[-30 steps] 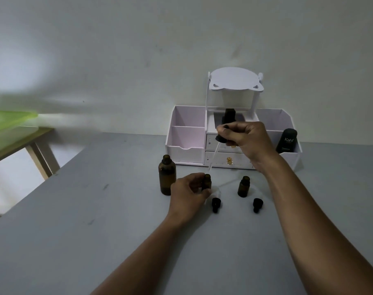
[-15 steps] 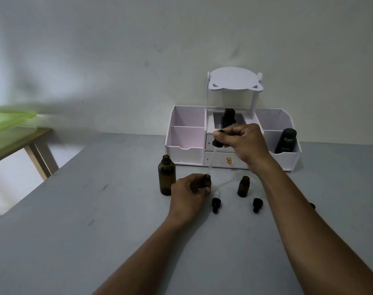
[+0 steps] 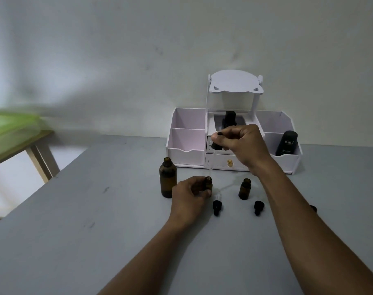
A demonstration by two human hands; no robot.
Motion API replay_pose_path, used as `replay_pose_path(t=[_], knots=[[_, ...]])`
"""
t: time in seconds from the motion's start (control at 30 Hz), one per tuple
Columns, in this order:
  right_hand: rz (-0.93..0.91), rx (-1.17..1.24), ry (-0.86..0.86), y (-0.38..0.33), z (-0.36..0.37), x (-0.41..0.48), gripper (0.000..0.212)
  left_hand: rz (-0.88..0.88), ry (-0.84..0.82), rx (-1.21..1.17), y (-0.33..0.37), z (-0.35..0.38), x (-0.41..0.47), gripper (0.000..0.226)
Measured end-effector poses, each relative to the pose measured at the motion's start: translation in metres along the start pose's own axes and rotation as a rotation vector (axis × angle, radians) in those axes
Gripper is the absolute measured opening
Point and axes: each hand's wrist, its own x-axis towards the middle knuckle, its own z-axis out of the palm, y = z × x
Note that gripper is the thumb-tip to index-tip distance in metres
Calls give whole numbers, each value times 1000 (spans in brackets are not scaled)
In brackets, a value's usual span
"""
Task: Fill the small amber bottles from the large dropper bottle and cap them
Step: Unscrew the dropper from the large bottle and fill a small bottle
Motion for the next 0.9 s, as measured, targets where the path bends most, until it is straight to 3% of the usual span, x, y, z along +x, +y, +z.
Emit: replay_pose_path(t=[0.27,0.43,0.53,0.67,0.77,0.9], knots=[[-99,60,64,-19,-9,-2,7,44,43,42,-2,-7,-10,61],[-140,209,142,-37,-7,0,9,422,388,23,7,-42,-26,33],[-155,307,128,-50,8,3,6,424,541,-142,7,-73,-18,29],[-133,363,99,-55,37,7,8,164,279,-230,-20,-104,2,55],[-104,354,71,-49,52,8,10,72,58,-285,-39,-116,13,69],[-84,329,34,-40,59,10,11,27,-80,-295,-43,-113,19,56]])
